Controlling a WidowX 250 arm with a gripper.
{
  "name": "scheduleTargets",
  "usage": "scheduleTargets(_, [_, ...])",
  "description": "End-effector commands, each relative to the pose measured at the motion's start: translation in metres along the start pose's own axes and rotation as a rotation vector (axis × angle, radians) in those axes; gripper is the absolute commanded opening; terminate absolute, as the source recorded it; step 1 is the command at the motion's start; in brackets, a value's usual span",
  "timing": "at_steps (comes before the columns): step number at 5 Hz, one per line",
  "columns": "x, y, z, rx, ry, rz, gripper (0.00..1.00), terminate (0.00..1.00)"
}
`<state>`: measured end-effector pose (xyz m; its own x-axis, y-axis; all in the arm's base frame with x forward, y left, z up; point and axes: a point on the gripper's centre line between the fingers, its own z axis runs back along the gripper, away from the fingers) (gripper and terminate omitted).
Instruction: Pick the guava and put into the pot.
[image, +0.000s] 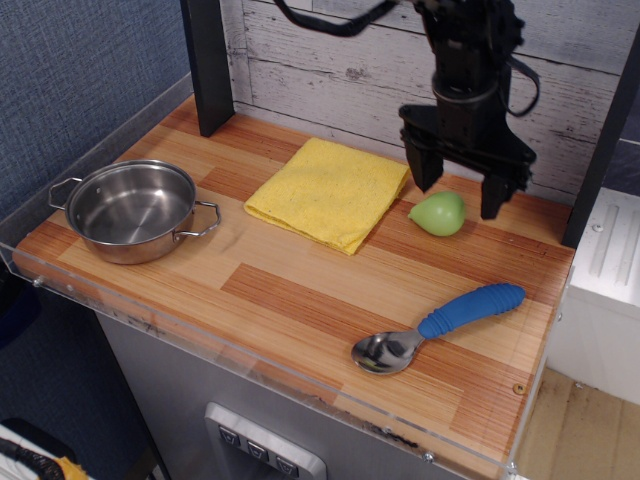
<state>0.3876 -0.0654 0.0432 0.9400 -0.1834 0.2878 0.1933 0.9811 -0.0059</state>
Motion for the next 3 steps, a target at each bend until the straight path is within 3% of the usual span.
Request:
scheduleTargets(1, [0.002,-0.005,0.000,-0.002,0.006,0.007,1.00,0.00])
scheduleTargets(3, [-0.007,-0.001,-0.013,-0.001,0.040,0.029,1.00,0.00])
